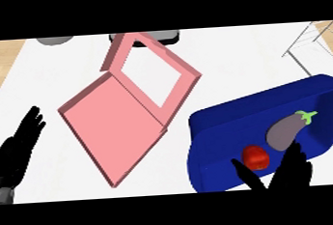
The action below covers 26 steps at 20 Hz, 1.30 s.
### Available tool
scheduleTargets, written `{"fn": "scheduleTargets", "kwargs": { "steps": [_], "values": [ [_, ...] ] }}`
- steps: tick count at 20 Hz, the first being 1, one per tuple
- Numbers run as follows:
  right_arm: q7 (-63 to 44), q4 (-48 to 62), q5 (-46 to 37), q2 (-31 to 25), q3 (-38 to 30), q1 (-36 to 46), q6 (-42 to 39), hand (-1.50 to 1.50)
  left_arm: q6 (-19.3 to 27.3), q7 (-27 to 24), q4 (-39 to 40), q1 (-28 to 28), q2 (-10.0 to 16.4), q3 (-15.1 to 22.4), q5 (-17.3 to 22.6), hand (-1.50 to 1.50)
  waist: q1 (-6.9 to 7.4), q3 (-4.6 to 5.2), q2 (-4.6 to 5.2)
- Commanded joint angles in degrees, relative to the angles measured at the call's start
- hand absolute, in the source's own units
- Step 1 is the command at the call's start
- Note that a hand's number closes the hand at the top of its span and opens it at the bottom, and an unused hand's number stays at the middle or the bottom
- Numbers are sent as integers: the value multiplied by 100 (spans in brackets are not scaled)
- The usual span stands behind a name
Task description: Pick the tomato from the tray and place it in the tiered shelf
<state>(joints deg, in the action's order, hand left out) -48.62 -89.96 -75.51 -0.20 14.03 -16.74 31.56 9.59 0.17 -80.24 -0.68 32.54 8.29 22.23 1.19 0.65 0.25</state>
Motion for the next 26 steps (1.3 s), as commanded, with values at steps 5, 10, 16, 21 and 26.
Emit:
{"fn": "scheduleTargets", "kwargs": {
  "steps": [5,10,16,21,26],
  "values": [
    [-1291,-210,-488,19,-3,1556,-1934,-150,-140,4,545,335,-297,-219,-144,0,-112,-60,-18],
    [-1637,546,-611,19,772,1371,-809,-150,-268,172,-95,-193,-379,-467,-359,0,-93,-65,-28],
    [-857,1101,-134,19,-254,1801,-885,-150,-532,407,-136,-141,-324,-760,-498,0,-92,-67,-24],
    [-676,1510,280,19,-354,2094,-653,150,-338,717,-558,-282,-633,-655,-652,0,-76,-69,-23],
    [-568,1367,-114,-49,-100,1761,-827,150,-533,226,217,20,-766,-788,-733,0,-115,-64,-18]
  ]
}}
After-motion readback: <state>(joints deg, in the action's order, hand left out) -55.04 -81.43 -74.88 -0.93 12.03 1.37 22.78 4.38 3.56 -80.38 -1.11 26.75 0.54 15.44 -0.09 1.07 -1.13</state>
